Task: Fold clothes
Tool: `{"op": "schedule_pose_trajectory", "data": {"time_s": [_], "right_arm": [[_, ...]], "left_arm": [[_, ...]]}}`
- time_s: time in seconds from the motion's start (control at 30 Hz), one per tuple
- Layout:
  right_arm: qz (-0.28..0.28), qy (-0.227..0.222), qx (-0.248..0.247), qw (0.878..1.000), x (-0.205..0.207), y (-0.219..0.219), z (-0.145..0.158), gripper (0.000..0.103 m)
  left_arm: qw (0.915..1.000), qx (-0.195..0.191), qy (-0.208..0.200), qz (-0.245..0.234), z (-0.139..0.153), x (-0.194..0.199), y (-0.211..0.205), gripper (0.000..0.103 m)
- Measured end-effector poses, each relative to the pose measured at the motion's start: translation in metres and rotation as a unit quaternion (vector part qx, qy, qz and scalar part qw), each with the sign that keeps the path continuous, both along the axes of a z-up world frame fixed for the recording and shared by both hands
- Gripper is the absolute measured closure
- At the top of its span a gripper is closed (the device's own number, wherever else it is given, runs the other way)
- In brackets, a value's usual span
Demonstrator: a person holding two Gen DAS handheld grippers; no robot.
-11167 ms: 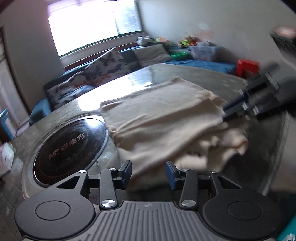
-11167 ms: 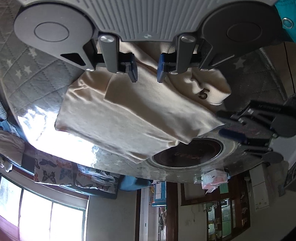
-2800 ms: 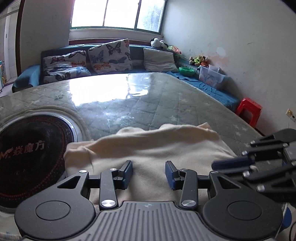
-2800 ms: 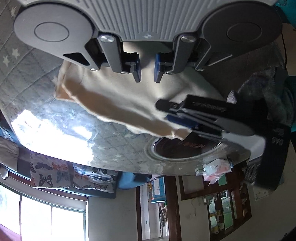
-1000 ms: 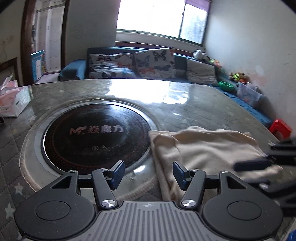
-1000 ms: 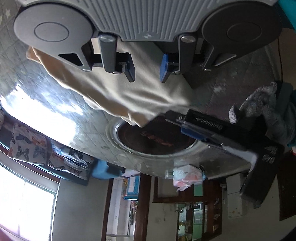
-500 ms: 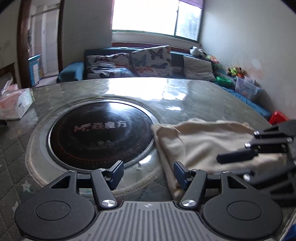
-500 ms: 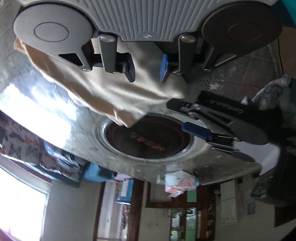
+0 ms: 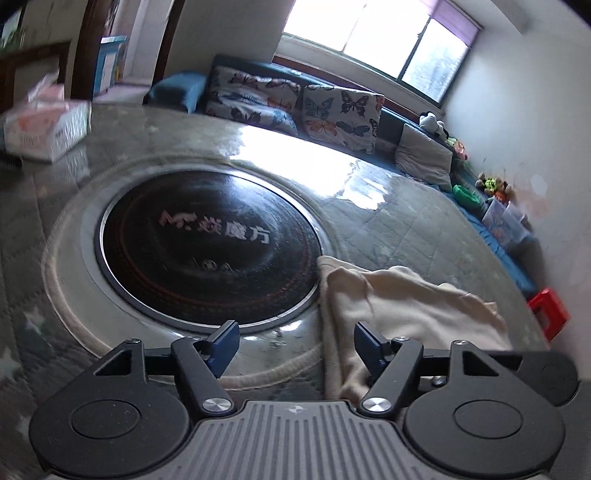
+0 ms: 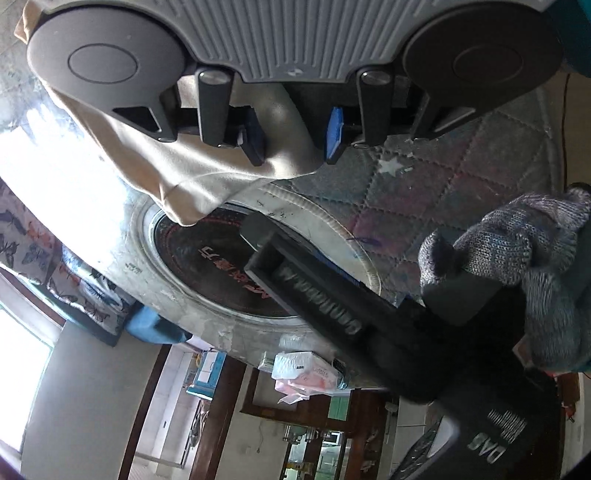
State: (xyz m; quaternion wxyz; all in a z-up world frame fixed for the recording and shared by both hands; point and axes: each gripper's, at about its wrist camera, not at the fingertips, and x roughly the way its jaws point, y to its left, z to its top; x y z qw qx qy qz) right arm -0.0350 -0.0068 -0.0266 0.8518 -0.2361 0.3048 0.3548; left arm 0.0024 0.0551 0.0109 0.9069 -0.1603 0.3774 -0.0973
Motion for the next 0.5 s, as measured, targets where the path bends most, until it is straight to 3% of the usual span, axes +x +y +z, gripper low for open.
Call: {"op": "schedule_pose_trajectory", "data": {"time_s": [0.07,0.17,0.5], "right_arm": [[-0.009,-0.001,0.004,1.0,0.001,-0.002,0.001,0.086],[-0.025,0.012,0.038,0.999,0.006,-0.012,0.009,0.091],[-0.04,0.021,0.118,0.992,0.0,-0.046,0.04,0.093]], "left_arm": [[0.9998,-0.018,0.011,0.005,-0.002,0.002,-0.002,0.029],[0.9984,-0.047,0.028,0.015,-0.004,0.007,-0.003,0.029],[0.9865,-0.139,0.08,0.032,-0.013,0.02,-0.016,0.031]]}}
